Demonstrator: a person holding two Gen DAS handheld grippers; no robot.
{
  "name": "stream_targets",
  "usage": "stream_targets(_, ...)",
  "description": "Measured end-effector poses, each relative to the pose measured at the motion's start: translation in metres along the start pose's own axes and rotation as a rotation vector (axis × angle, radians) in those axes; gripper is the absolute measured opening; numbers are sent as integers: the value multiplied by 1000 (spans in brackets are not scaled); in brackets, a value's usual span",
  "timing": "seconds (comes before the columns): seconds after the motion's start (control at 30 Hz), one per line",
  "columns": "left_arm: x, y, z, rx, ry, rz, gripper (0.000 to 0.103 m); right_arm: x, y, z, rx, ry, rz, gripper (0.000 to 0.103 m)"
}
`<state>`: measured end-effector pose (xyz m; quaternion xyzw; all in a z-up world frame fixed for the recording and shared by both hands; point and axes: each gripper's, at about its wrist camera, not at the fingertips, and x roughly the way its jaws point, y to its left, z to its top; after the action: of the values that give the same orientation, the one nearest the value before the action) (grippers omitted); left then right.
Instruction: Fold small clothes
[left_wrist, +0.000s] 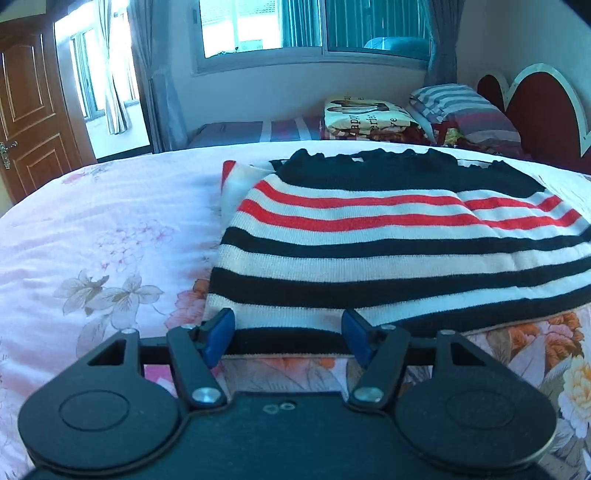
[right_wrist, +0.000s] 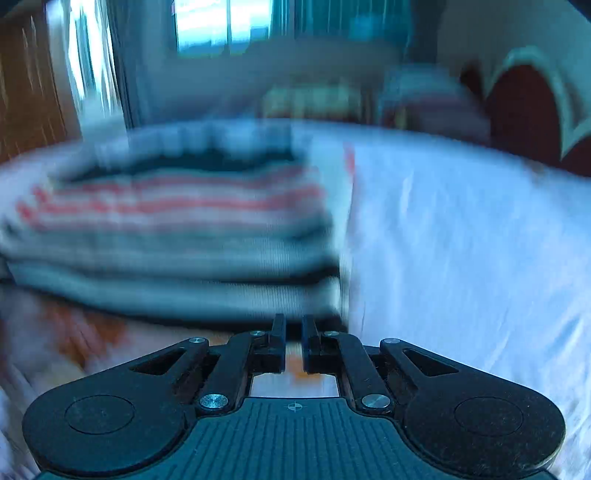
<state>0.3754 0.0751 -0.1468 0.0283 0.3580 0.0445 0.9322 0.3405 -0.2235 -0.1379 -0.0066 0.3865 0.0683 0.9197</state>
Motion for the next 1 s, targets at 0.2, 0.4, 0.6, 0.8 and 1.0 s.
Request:
stream_targets(0.2, 0, 0, 3, 5, 16, -2, 63, -21, 2, -1, 33, -83, -20, 6)
stream_targets(0.4, 0, -1, 2, 9, 23, -1, 63, -18, 1, 3, 47, -18, -21, 6)
stream_targets(0.6, -23, 2, 0, 22, 5, 10, 63, -46, -2, -3, 63, -103, -34, 56)
stream_targets(0.8, -46, 29, -22, -221, 30, -104, 54, -73, 3, -6, 93, -124, 58, 16)
stream_targets(1.0, -31, 54, -38, -570, 56, -279, 44, -77, 15, 0, 123, -121, 98, 14)
